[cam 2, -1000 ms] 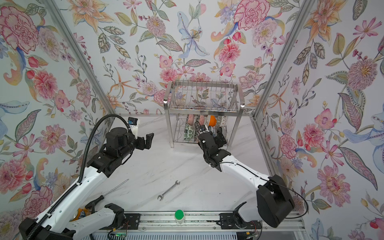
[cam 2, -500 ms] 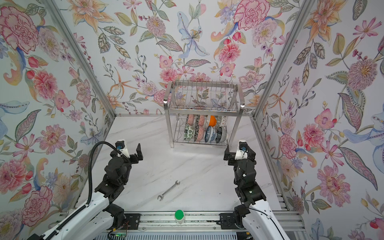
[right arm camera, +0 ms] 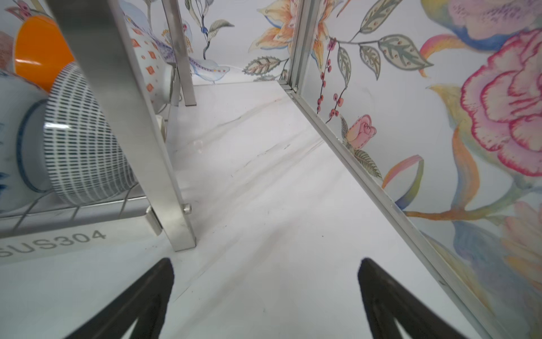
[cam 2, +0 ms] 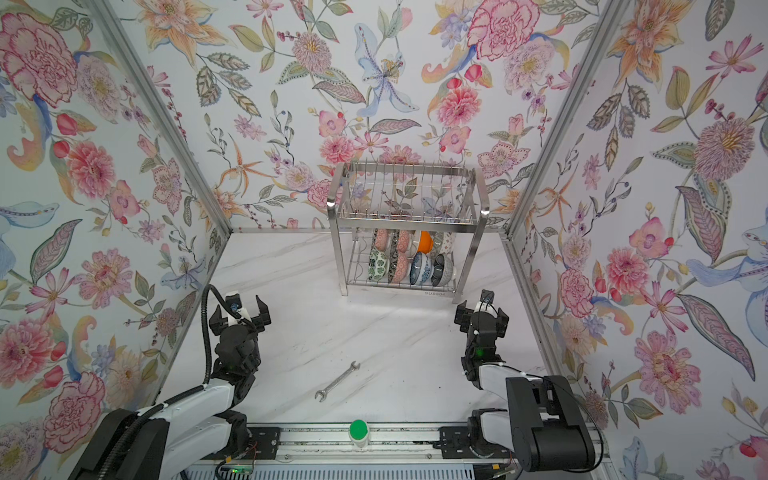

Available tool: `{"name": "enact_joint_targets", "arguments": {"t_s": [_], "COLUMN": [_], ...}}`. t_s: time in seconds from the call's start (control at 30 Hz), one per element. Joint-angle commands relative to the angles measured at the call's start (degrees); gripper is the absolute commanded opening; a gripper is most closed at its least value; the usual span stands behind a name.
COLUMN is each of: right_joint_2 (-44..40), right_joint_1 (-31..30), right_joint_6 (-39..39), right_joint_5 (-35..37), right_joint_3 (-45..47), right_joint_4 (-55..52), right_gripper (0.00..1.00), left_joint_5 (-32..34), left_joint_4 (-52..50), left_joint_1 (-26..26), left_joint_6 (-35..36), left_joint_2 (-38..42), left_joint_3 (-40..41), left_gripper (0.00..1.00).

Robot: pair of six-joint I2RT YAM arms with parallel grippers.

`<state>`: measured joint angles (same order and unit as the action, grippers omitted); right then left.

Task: Load bowls into a dish rack
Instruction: Reset both arms

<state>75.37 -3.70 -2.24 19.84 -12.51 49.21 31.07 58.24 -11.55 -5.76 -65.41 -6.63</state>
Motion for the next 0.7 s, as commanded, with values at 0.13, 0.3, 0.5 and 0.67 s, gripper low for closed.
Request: {"name": "enact_joint_targets", "arguments": {"t_s": [0.13, 0.3, 0.5, 0.67], "right_joint_2": [14.3, 13.3, 13.3, 13.3], "right_joint_1": [-0.7, 1.6, 0.8, 0.8], "right_joint_6": [5.2, 2.7, 3.4, 3.3], "right_joint_5": [-7.5, -10.0, -9.1, -9.1], "right_joint_3": [-3.1, -3.9, -3.8, -3.9], "right_joint_4": [18.4, 14.9, 15.1, 14.9], "right_gripper": [0.99, 0.99, 0.99, 0.99], "left_joint_5": [-8.6, -11.9, -12.2, -12.4], "left_joint_4": [12.9, 18.5, 21.9, 25.3], "left_joint_1": [3.8, 6.3, 6.9, 6.8], "left_joint_6": [5.2, 2.8, 3.1, 3.8], "left_joint_2": [-15.1, -21.3, -23.5, -25.4], "left_joint_3": [-5.8, -4.6, -5.0, -4.4], "left_gripper": [0.99, 0.99, 0.99, 0.99]}}
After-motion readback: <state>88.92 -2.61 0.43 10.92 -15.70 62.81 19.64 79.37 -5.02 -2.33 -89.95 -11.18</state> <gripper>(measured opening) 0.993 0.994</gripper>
